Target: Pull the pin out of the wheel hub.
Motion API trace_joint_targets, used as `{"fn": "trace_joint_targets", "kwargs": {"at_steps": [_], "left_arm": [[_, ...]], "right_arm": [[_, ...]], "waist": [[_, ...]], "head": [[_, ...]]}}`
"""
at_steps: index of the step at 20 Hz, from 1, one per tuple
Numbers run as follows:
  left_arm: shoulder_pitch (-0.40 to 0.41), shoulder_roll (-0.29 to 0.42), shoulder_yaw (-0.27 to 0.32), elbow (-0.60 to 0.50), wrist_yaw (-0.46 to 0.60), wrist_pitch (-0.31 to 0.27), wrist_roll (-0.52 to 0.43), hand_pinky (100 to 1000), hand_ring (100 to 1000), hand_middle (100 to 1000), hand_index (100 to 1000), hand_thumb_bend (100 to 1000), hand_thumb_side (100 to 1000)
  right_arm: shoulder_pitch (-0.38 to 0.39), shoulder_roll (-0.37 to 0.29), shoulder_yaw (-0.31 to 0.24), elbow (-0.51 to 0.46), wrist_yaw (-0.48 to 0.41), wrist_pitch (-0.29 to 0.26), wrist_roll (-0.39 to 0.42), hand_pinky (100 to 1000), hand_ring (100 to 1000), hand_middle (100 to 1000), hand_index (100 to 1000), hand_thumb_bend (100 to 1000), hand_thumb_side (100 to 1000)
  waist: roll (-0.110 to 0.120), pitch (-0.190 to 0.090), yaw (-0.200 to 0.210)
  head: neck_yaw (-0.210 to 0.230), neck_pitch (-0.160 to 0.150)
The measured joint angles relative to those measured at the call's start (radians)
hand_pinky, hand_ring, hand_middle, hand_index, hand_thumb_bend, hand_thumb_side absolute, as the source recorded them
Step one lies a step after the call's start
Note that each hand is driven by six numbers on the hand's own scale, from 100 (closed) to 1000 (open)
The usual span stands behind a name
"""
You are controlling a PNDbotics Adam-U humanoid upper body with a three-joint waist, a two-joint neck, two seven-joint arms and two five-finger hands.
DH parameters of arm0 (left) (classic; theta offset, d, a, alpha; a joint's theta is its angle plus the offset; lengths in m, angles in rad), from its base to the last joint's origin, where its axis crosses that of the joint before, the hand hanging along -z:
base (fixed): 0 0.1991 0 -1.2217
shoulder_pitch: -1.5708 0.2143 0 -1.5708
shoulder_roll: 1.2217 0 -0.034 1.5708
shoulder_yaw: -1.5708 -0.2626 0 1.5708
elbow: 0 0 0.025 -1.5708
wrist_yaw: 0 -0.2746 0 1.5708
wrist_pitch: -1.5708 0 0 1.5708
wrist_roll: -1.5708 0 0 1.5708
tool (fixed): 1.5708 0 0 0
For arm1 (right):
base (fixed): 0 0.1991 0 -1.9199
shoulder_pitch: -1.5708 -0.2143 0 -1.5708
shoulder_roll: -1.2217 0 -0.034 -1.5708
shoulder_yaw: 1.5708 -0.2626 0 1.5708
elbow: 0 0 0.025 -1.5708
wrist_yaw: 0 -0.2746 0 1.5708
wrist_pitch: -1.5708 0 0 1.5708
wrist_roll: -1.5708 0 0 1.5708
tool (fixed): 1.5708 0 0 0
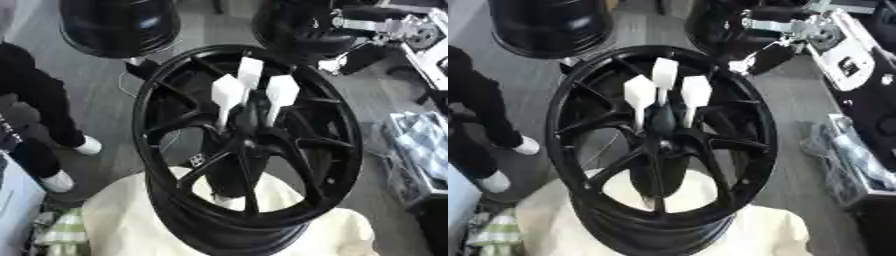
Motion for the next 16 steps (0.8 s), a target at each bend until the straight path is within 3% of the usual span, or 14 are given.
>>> {"fn": "trace_joint_targets", "kwargs": {"at_steps": [16], "left_arm": [[0.002,0.008,0.002,0.011,0.003,0.010,0.011,730,726,643,828,245,927]], "right_arm": [[0.033,0.043,-0.010,-0.130,-0.052,0.057,0.023,803,830,811,886,100,454]], "waist": [[-0.001,0.012,-0.011]], "head": [[0.007,0.000]]}}
